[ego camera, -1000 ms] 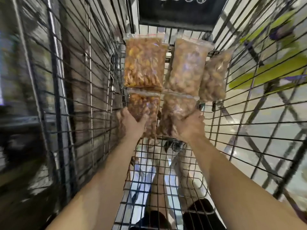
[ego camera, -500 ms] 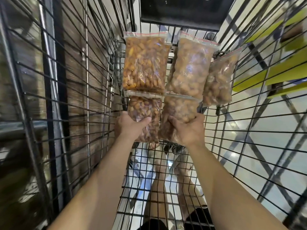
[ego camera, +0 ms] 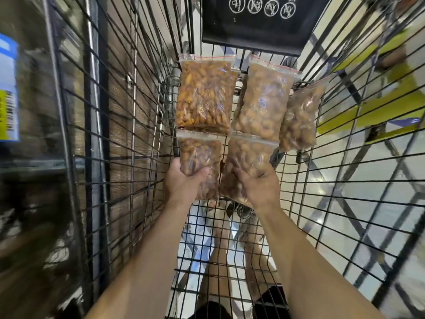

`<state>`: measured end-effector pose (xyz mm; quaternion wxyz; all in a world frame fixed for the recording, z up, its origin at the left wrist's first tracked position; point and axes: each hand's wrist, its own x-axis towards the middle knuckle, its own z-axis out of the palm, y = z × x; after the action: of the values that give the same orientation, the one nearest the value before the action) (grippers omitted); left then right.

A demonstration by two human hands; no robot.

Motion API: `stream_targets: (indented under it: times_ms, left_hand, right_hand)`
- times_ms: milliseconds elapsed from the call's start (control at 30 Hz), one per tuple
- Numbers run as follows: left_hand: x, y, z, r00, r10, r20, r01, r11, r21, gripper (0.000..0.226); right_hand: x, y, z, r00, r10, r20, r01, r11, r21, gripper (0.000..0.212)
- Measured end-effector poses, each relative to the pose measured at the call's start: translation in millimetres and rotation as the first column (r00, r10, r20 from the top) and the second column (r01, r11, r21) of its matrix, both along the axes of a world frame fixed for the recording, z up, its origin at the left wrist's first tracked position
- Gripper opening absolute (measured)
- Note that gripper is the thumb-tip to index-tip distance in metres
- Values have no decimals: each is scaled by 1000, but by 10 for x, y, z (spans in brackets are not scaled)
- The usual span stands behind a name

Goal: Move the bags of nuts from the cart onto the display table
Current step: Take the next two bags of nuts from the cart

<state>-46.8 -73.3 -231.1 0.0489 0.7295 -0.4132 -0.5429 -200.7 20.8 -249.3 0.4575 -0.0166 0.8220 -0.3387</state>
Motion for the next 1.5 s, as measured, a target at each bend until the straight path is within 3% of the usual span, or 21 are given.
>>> stream_targets:
  times_ms: [167, 400, 500, 633, 767, 900, 1000, 1300, 1433, 1500]
  left_hand:
    - [93, 94, 394, 998, 37, -43, -37, 999, 13, 46]
    - [64, 188, 1338, 980, 97, -174, -91, 995, 42, 48]
    - [63, 202, 1793, 982, 40, -187, -50, 997, -50, 60]
    - [60, 197, 2414, 977, -1, -212, -44, 978, -204, 27]
    - [112, 224, 2967, 971, -11, -240, -75, 935, -346, 29]
    - [166, 340, 3491, 961, -23, -274, -108, 885, -454, 39]
    - [194, 484, 3809, 960, -25, -278, -128, 845, -519, 46]
    - [341, 1122, 4576, 933, 40, -358, -260, 762, -593, 29]
    - [529, 1397, 4824, 922, 89, -377, -334, 675, -658, 72]
    - [655, 1559, 4906, 895, 143, -423, -410, 643, -648, 68]
  right_hand:
    - [-35, 145, 389, 1000, -5, -1, 5, 999, -36, 37]
    - [-242, 225, 1352, 996, 8, 83, 6, 986, -168, 24]
    - [-320, 245, 1804, 999, 47, 23, -41, 975, -220, 32]
    - [-357, 238, 2405, 996, 78, -45, -88, 949, -304, 40]
    - [-403, 230, 2961, 984, 135, -119, -170, 908, -382, 60]
    - [-494, 274, 3430, 961, 213, -176, -272, 848, -456, 39]
    - [-539, 311, 3749, 935, 274, -224, -350, 805, -479, 52]
    - [-531, 534, 4493, 878, 404, -259, -476, 663, -578, 60]
    - [-428, 610, 4731, 838, 461, -292, -533, 575, -621, 88]
    - [-351, 614, 4833, 816, 496, -297, -557, 539, -632, 84]
